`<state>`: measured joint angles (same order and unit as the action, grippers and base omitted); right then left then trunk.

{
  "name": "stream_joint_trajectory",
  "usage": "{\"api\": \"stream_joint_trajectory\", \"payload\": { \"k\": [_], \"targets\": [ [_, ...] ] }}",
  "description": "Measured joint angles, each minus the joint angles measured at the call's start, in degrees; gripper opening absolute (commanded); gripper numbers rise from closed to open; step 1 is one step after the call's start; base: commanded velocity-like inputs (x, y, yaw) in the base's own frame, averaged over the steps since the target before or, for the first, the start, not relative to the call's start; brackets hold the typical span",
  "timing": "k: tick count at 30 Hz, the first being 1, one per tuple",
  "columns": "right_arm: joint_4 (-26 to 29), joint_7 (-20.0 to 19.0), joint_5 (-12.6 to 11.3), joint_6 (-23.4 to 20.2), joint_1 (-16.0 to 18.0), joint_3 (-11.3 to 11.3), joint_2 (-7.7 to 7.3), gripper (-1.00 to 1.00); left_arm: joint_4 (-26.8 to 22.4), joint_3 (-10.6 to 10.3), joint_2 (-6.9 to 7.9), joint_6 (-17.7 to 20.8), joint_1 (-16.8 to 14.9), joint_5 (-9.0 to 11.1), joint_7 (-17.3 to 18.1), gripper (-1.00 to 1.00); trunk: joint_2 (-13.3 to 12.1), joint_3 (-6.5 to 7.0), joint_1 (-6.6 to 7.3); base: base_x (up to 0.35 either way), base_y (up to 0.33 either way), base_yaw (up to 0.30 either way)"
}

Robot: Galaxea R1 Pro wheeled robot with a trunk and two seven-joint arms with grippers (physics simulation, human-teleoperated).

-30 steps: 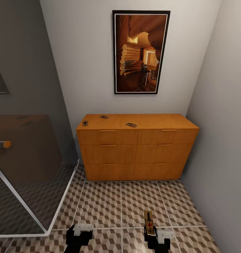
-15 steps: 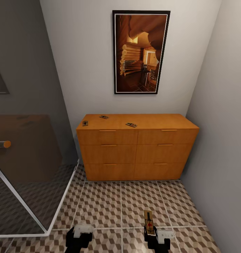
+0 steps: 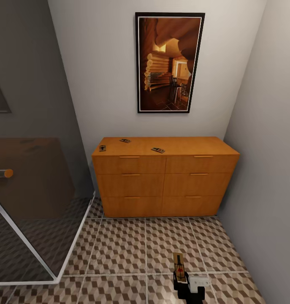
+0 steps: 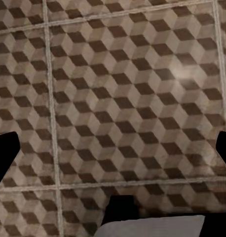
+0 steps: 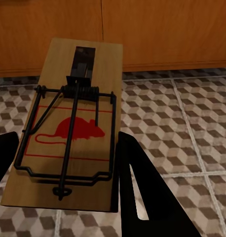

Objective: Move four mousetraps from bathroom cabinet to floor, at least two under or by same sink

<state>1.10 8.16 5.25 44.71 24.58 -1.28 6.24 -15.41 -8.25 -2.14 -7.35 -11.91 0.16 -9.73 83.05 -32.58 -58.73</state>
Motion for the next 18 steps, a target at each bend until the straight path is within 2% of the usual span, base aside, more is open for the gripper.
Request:
{"api": "stream_joint_trajectory", "payload": {
  "k": [2, 10, 14, 18],
  "targets": [
    [0.0, 0.0, 0.0, 0.0, 0.0, 0.0, 0.00, -1.00, 6.0, -0.1, 0.08, 0.0, 0.0, -0.2, 0.1, 1.00, 0.0, 0.00, 0.00, 0.000, 0.000, 0.000],
    [0.0, 0.0, 0.0, 0.0, 0.0, 0.0, 0.00, -1.00, 15.9, -0.3, 0.22, 0.0, 0.0, -0.2, 0.0, 1.00, 0.0, 0.00, 0.00, 0.000, 0.000, 0.000],
    [0.0, 0.0, 0.0, 0.0, 0.0, 0.0, 0.02, -1.00, 18.2, -0.3, 0.34, 0.3, 0.1, -0.2, 0.0, 1.00, 0.0, 0.00, 0.00, 0.000, 0.000, 0.000],
    [0.0, 0.0, 0.0, 0.0, 0.0, 0.0, 0.00, -1.00, 19.0, -0.3, 1.14, 0.5, 0.1, -0.1, 0.0, 1.00, 0.0, 0.00, 0.00, 0.000, 0.000, 0.000]
  ]
}}
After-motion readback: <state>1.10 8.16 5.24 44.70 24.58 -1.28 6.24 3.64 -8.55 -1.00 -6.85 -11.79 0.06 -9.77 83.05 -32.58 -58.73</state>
